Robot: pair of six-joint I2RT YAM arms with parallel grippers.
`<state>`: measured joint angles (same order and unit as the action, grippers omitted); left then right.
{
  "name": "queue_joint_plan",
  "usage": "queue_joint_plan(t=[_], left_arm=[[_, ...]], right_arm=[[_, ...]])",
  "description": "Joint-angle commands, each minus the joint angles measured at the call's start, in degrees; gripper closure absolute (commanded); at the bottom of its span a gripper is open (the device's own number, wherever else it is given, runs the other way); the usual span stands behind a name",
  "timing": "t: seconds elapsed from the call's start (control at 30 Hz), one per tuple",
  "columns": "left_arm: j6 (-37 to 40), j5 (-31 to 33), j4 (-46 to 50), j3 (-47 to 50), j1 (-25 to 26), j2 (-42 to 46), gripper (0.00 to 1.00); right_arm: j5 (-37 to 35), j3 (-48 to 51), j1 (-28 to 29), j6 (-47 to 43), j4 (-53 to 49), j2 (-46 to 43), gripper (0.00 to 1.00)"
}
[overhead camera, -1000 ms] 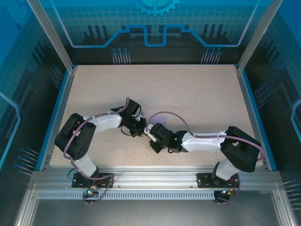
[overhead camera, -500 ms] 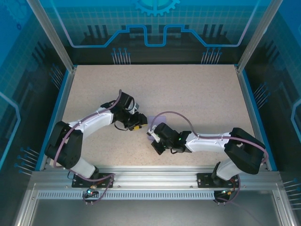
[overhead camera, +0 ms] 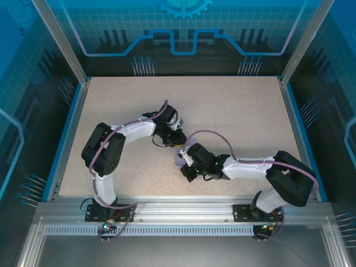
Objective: Fold a paper plane with a square sheet of paper (fold left side to right side)
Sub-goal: Third fold the triangle at the center of the table.
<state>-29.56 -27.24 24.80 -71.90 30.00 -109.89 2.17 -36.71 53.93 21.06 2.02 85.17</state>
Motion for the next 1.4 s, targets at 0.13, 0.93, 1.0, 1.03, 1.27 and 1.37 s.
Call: queue_joint_plan(t=[0.13, 0.93, 1.0, 1.03, 1.27, 1.37], left_arm=[[4.0, 1.5, 3.2, -6.8, 3.1, -6.9, 0.82], [6.2, 5.0, 5.3, -6.5, 3.8, -12.6, 0.88], [6.2, 5.1, 5.3, -6.6, 3.9, -12.6, 0.88], [6.2, 5.0, 5.3, -6.6, 3.9, -12.6, 0.88], [6.1, 5.1, 5.5, -6.7, 4.0, -12.6, 0.89], [6.1, 5.1, 5.6, -6.8, 4.1, -12.6, 0.89]], right_arm=[[2.9, 1.4, -2.0, 2.4, 1.9, -1.1, 1.0], [-2.1, 1.8, -8.3, 1.8, -1.6, -1.6, 1.0], [-2.7, 1.9, -8.6, 2.1, -1.7, -1.3, 1.0], [-2.9, 1.9, -8.7, 2.3, -1.6, -1.1, 1.0], [-4.0, 1.4, -9.3, 3.2, -1.6, 0.5, 1.0], [-4.1, 1.1, -9.4, 3.4, -1.7, 1.1, 1.0]])
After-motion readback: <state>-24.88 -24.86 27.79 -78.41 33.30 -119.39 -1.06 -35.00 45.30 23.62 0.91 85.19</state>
